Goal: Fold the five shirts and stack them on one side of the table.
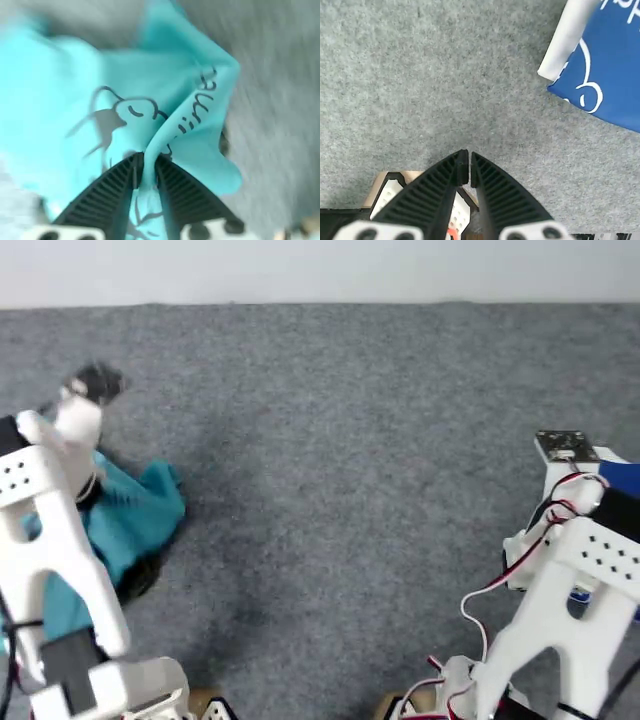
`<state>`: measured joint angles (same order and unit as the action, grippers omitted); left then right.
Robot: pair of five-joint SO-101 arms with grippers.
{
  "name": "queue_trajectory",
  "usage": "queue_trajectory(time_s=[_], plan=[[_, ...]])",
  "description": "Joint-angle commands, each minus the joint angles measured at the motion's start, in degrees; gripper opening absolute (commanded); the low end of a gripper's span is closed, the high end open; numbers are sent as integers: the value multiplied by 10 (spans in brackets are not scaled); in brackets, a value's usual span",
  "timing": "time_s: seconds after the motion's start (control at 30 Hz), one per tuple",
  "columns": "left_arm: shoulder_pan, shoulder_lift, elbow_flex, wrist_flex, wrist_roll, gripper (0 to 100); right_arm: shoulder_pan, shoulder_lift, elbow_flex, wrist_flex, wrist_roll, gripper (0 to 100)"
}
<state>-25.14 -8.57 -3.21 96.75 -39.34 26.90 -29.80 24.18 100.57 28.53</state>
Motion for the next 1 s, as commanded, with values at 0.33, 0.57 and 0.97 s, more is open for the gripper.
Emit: queue_trajectory(time_s=[0.33, 0.57, 0.97], plan=[[376, -49, -138, -42, 228, 13, -5, -15, -4, 22, -4, 9], [548, 68, -142, -120, 265, 13, -5, -15, -4, 22, -4, 9], [585, 179, -298, -11, 279, 190, -4, -15, -4, 22, -4, 9]])
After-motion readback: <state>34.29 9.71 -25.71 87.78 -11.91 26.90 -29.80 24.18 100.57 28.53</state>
